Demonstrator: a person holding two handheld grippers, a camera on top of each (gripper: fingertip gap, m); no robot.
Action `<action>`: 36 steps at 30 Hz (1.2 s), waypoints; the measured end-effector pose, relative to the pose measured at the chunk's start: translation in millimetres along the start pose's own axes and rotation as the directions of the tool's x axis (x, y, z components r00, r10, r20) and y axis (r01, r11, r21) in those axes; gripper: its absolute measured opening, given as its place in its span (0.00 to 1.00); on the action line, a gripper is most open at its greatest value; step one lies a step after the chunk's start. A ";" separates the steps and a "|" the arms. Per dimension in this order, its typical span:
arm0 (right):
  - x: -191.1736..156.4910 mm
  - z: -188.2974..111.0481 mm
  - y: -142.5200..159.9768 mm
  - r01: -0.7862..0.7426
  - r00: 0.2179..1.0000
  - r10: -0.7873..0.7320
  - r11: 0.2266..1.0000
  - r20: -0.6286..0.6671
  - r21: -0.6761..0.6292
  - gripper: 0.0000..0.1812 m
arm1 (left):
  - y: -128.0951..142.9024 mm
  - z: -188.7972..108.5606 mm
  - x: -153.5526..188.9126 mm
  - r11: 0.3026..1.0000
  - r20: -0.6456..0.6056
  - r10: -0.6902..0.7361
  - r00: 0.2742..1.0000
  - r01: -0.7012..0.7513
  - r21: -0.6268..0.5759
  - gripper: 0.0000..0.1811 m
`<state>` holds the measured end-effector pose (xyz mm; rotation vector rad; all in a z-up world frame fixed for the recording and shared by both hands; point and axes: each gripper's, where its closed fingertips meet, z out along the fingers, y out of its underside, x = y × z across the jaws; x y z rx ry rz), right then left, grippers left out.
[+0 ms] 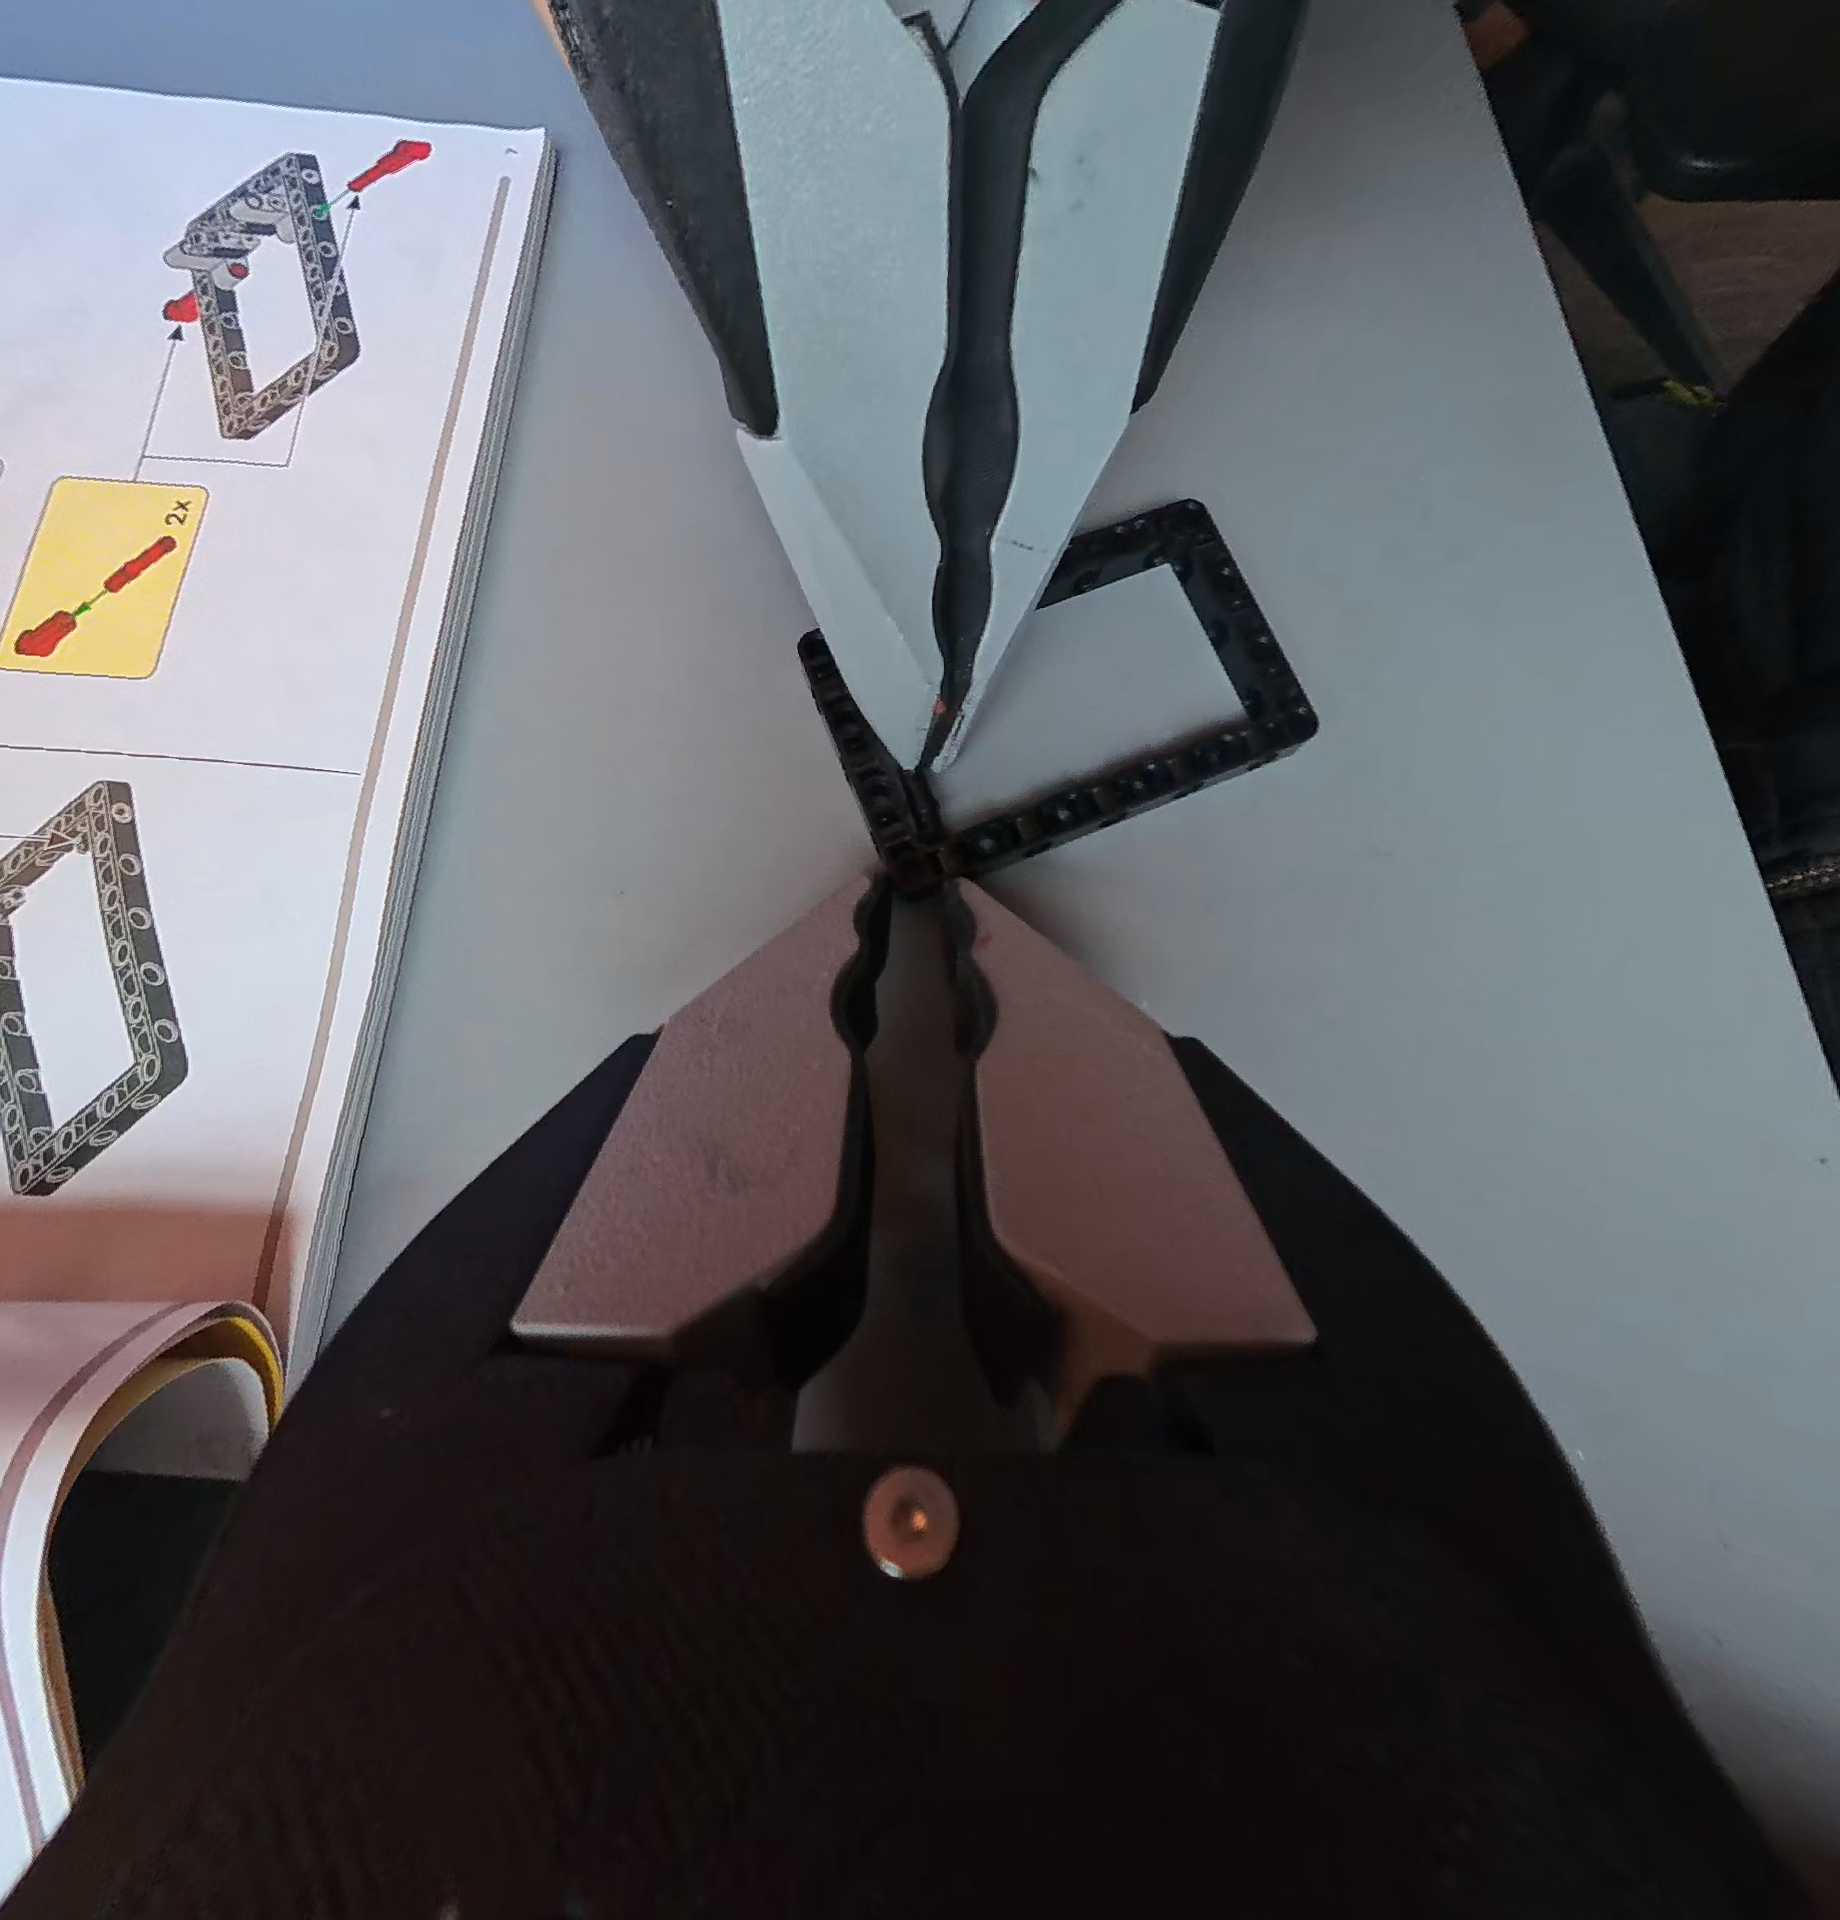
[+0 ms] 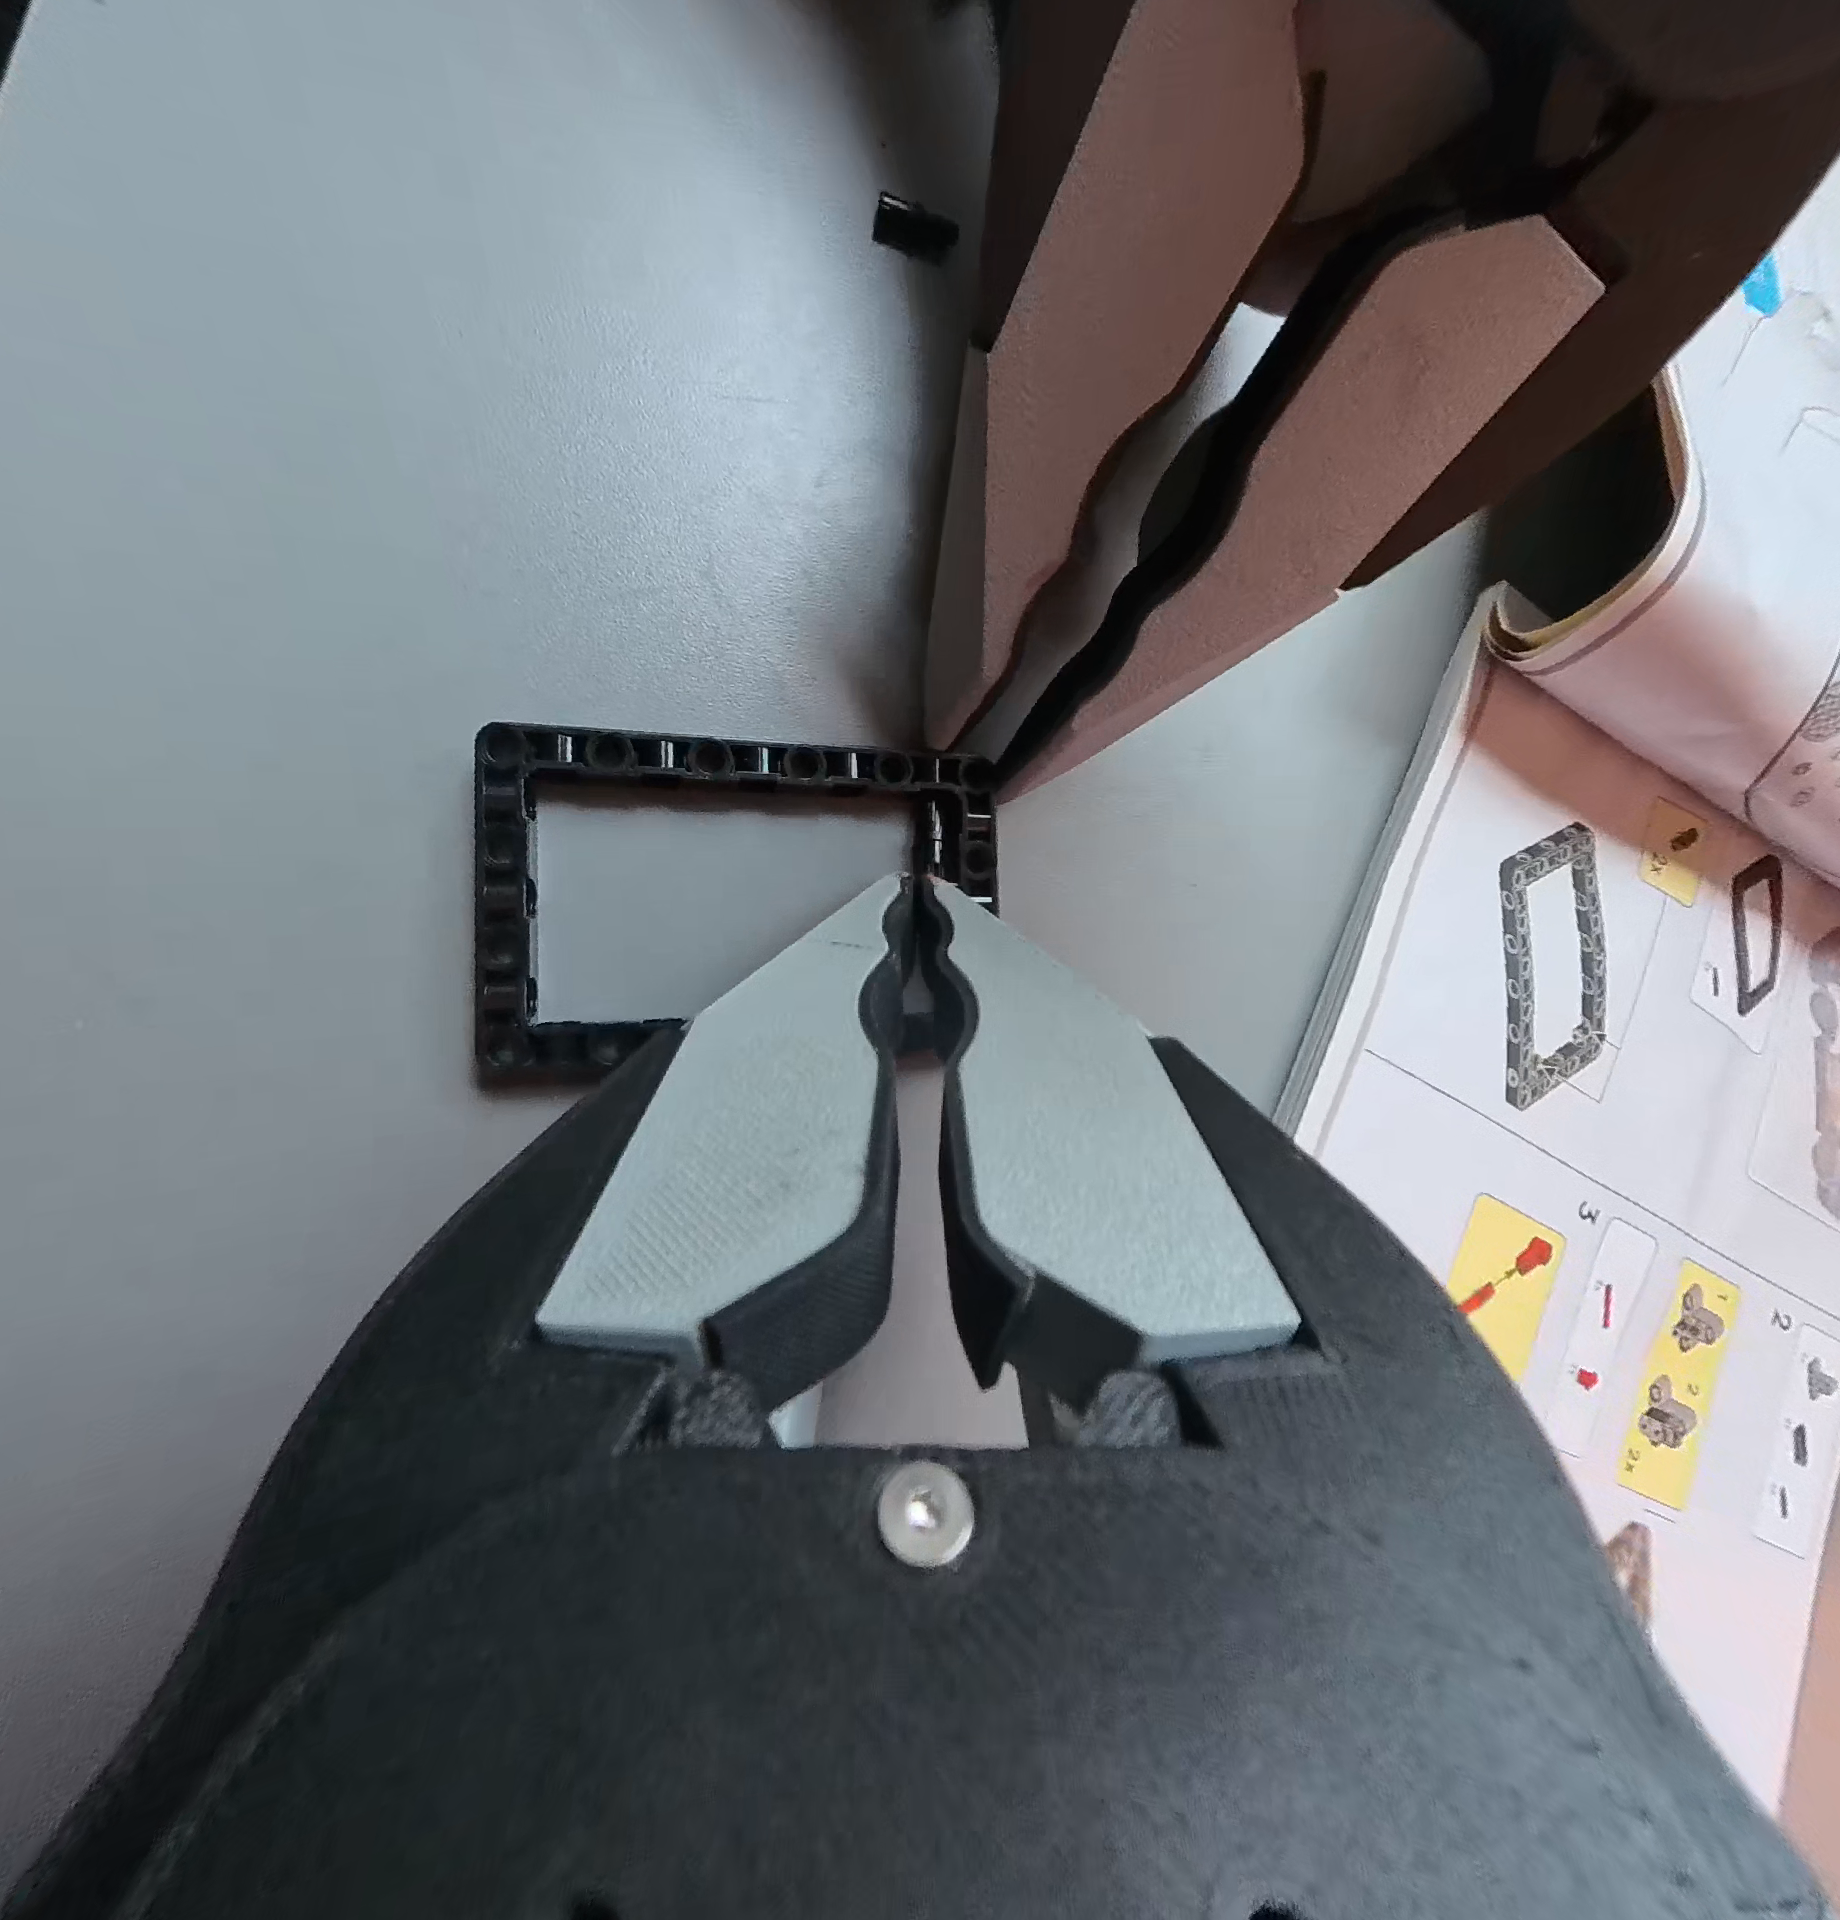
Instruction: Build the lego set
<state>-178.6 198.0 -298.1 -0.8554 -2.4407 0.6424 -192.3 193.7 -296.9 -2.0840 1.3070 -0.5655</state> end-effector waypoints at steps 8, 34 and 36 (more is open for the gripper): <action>-0.5 -1.5 -0.5 -0.085 0.995 0.080 0.993 0.057 0.081 0.00 | 0.2 0.0 0.1 1.000 0.015 0.002 1.000 -0.002 0.001 0.04; 3.9 -3.4 0.6 -0.254 0.966 0.251 0.967 0.066 0.033 0.00 | 0.1 0.1 0.3 1.000 0.040 0.007 0.999 -0.007 0.000 0.01; 2.6 -3.4 0.6 -0.279 0.958 0.276 0.960 0.074 0.028 0.00 | 0.1 0.2 0.8 1.000 0.043 0.011 0.999 -0.011 -0.001 0.01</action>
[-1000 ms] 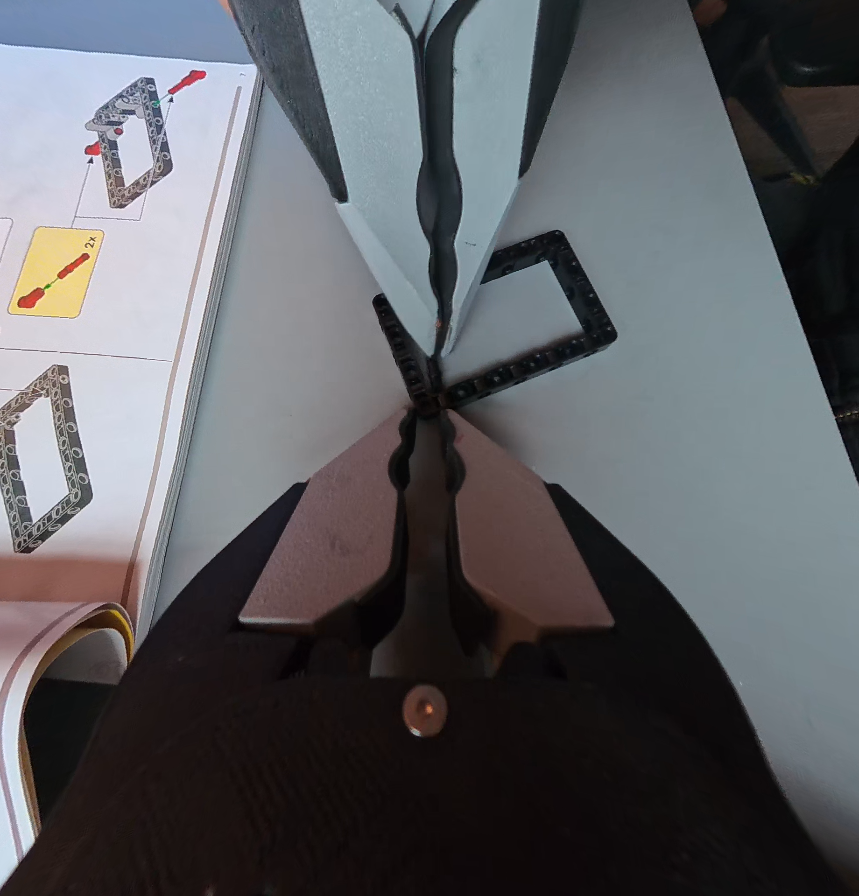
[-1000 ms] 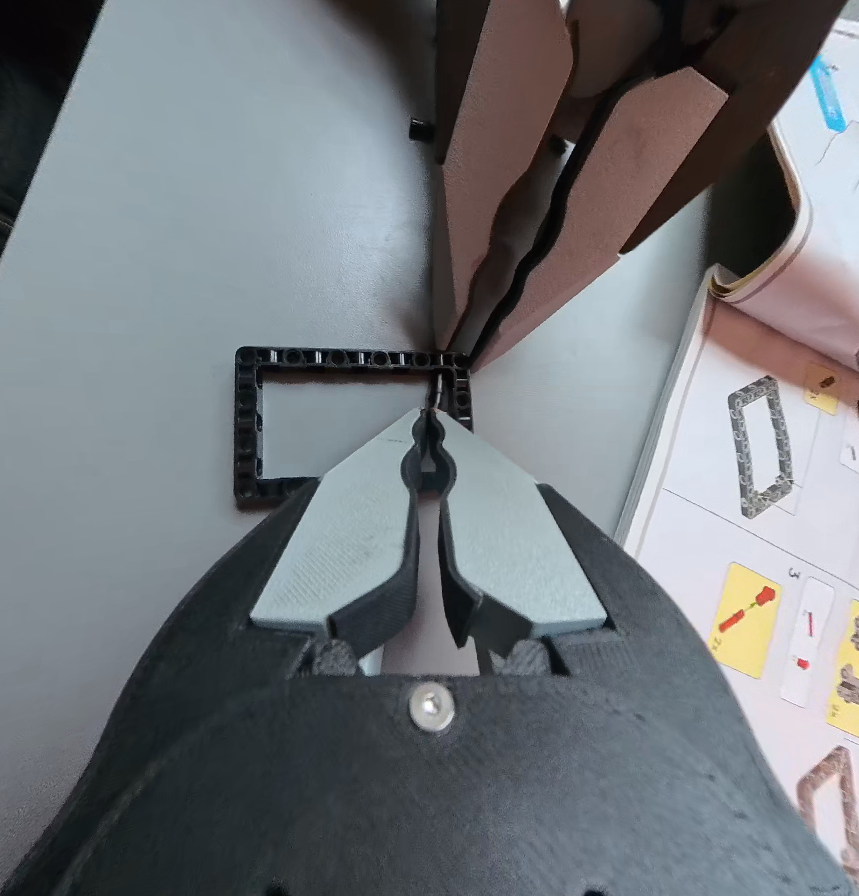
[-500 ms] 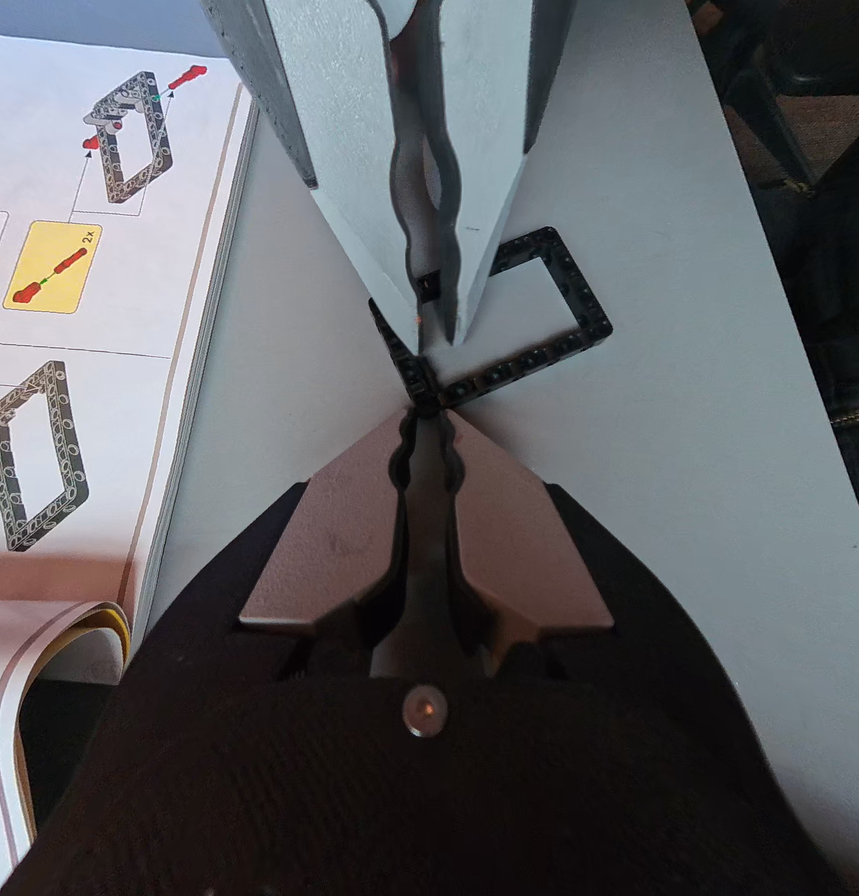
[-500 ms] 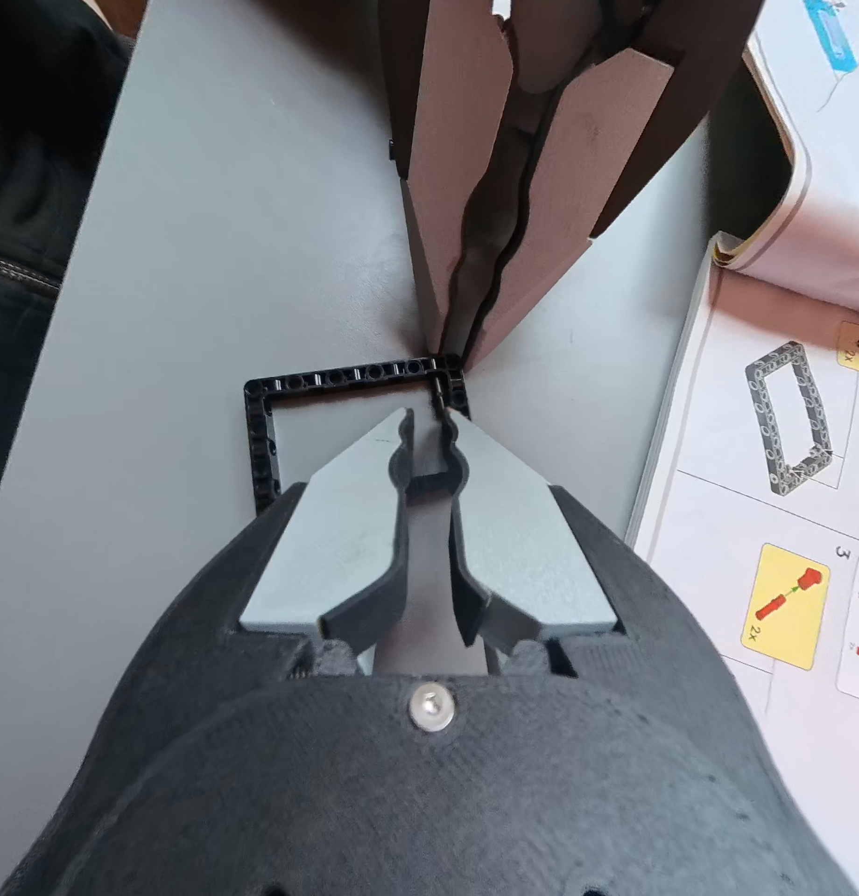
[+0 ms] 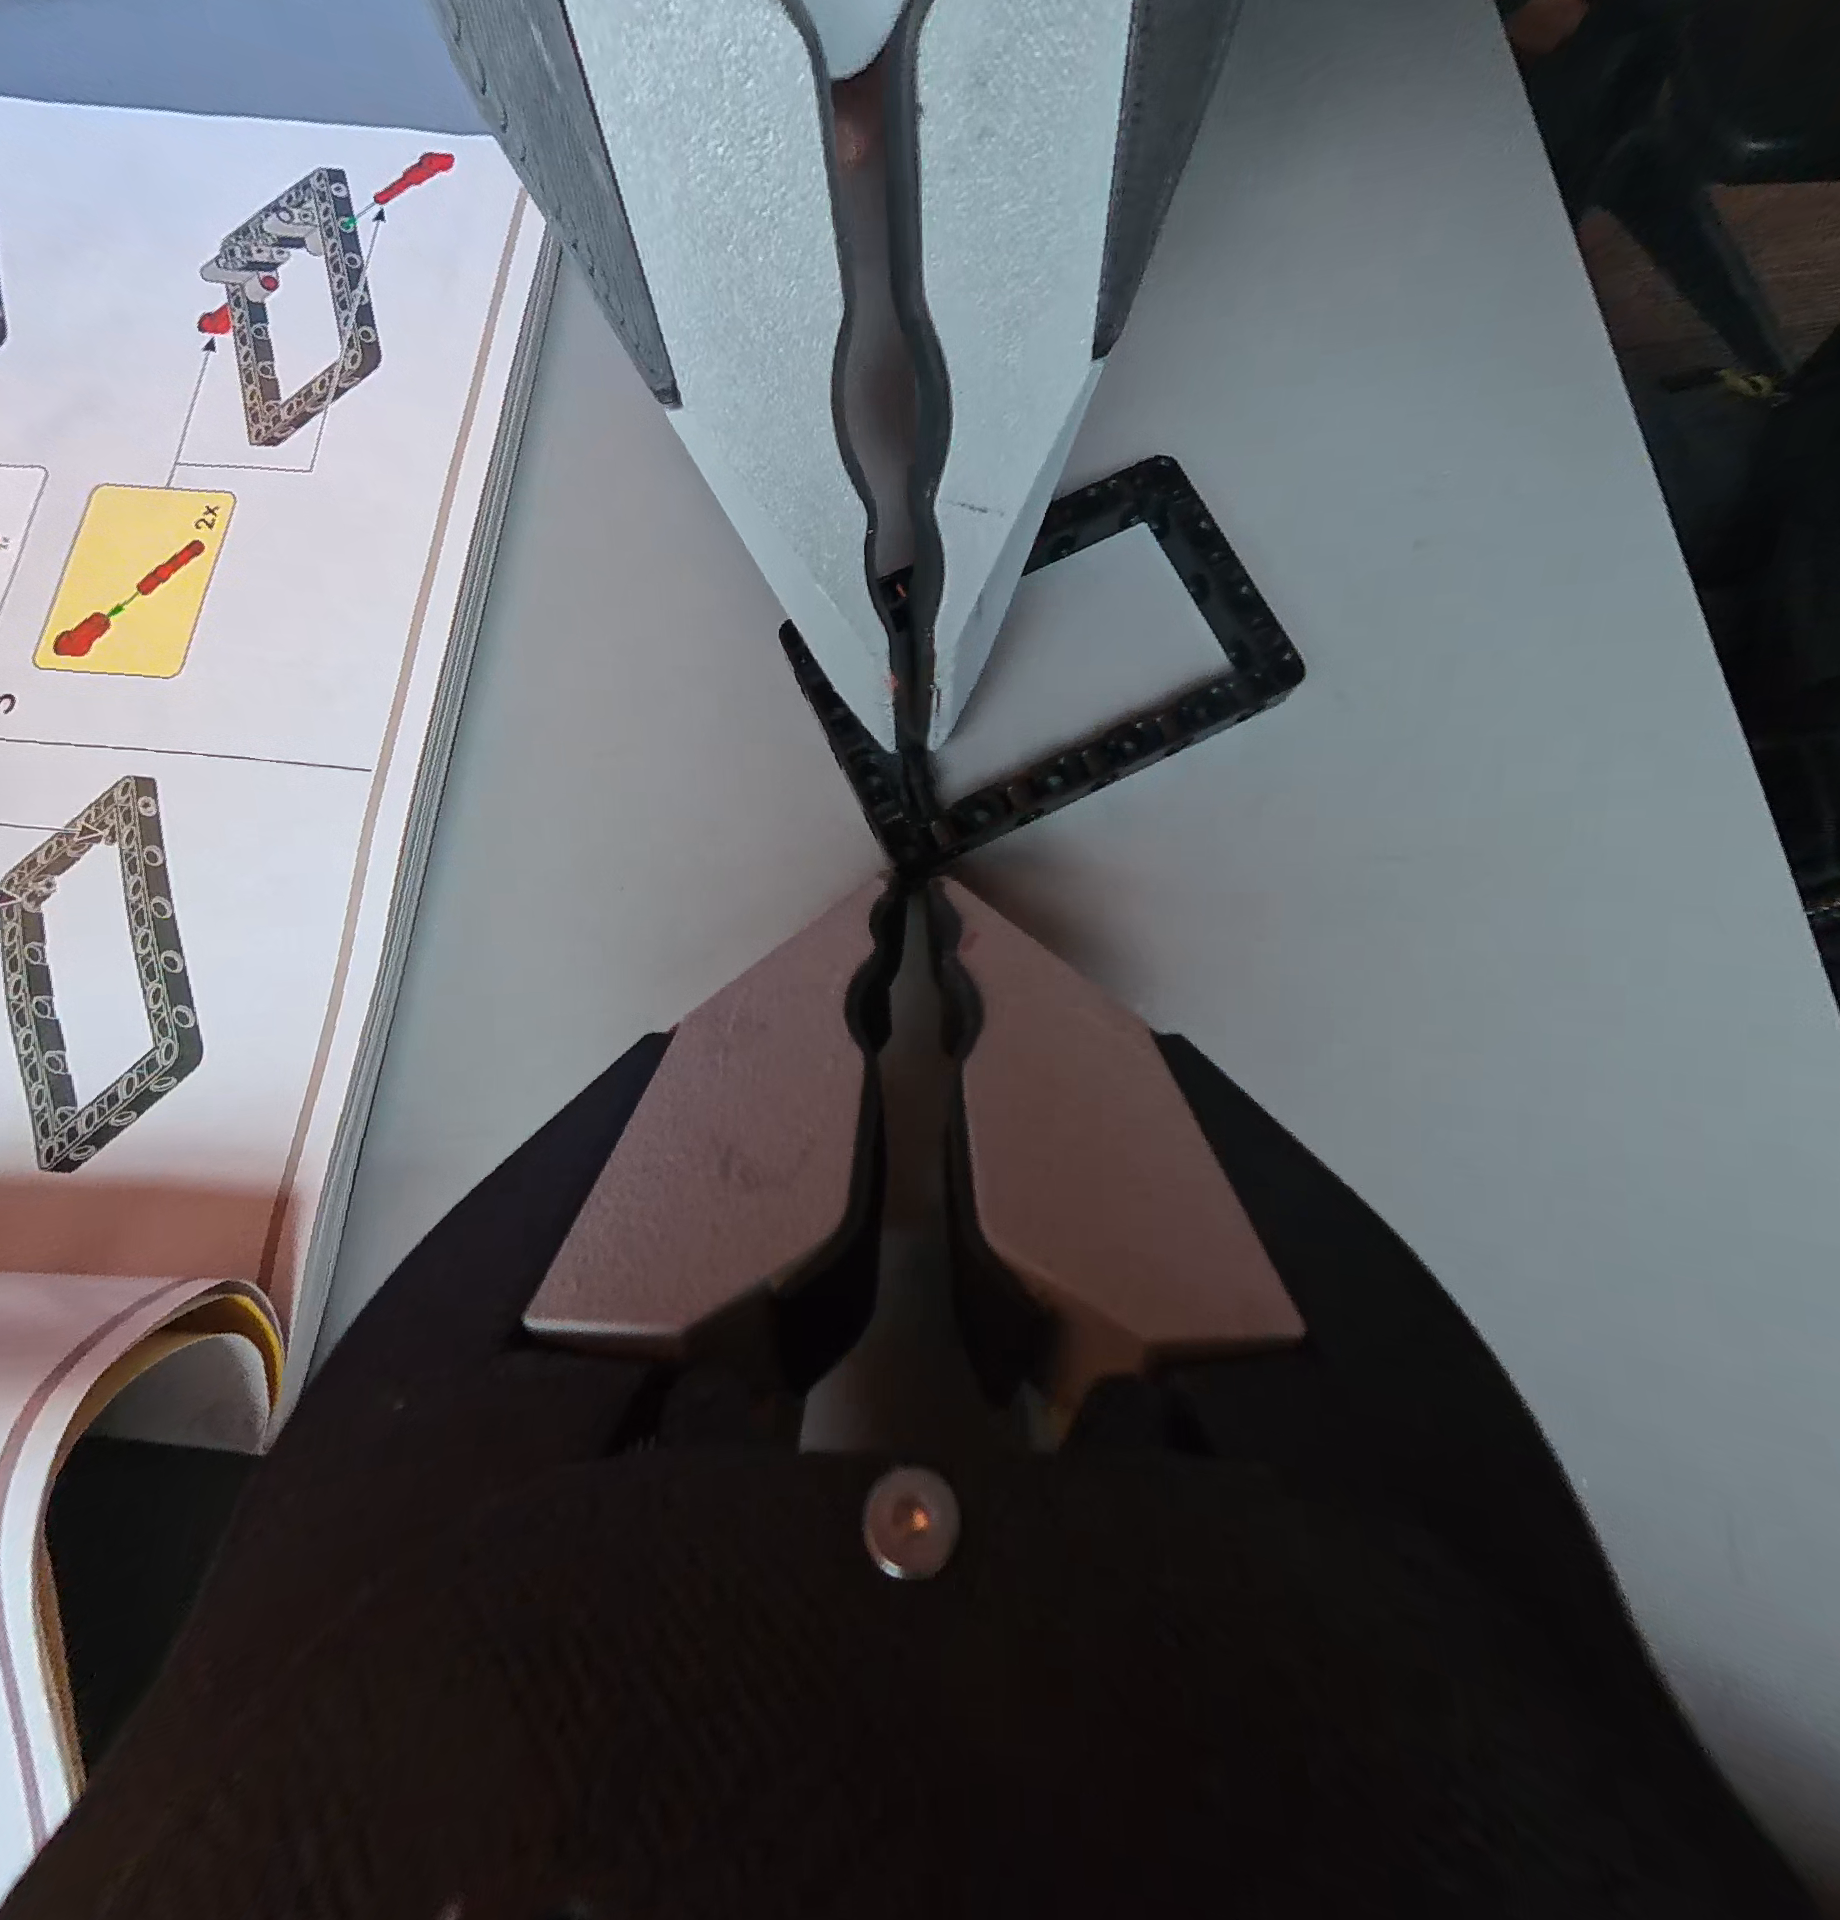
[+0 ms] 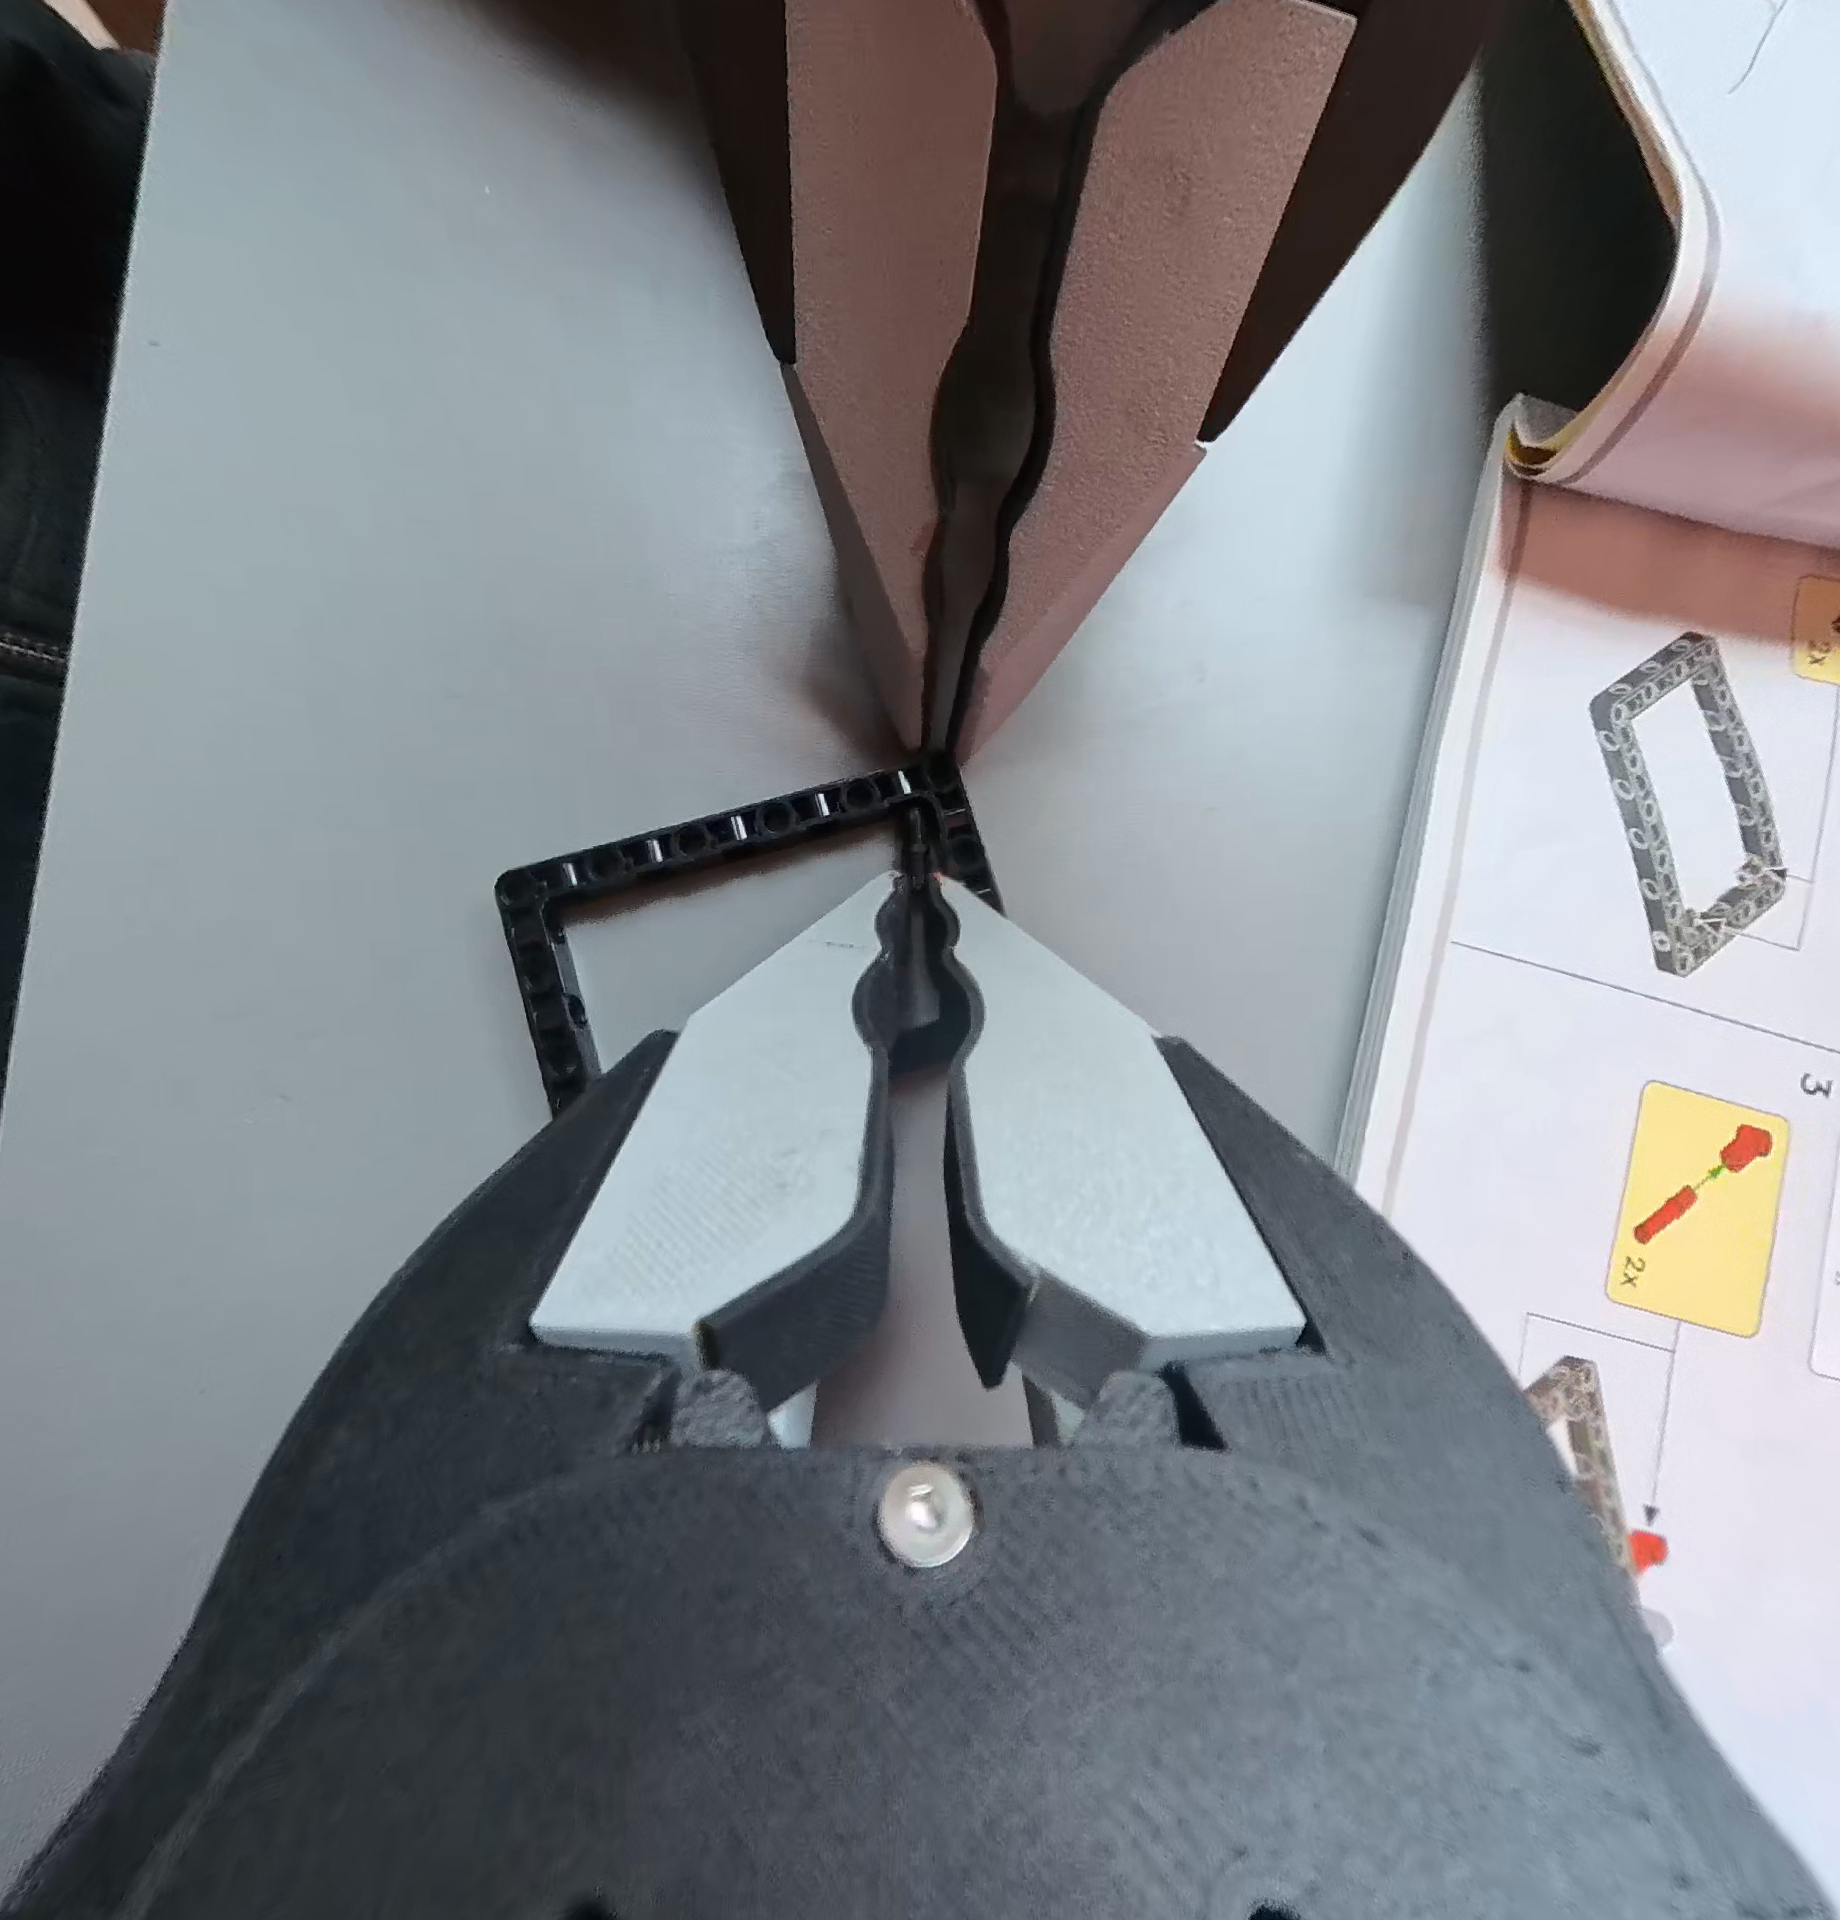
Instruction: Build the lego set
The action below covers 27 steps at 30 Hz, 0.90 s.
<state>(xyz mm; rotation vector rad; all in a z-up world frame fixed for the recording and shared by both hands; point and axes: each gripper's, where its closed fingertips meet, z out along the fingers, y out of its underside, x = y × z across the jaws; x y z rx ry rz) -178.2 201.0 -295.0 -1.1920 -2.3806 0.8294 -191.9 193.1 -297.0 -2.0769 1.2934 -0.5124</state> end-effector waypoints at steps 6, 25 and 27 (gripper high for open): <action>0.9 -3.6 1.1 -0.002 1.000 0.002 1.000 -0.018 -0.011 0.00 | -0.2 0.2 0.3 1.000 0.001 -0.001 1.000 0.001 0.000 0.01; -0.8 1.0 3.3 -0.009 1.000 0.009 1.000 -0.014 -0.022 0.00 | -4.4 3.8 4.2 1.000 0.006 0.013 1.000 -0.013 0.000 0.02; -0.6 1.0 3.5 -0.019 1.000 0.019 1.000 -0.013 -0.018 0.00 | -4.6 4.0 4.3 1.000 0.009 0.018 1.000 -0.018 0.000 0.02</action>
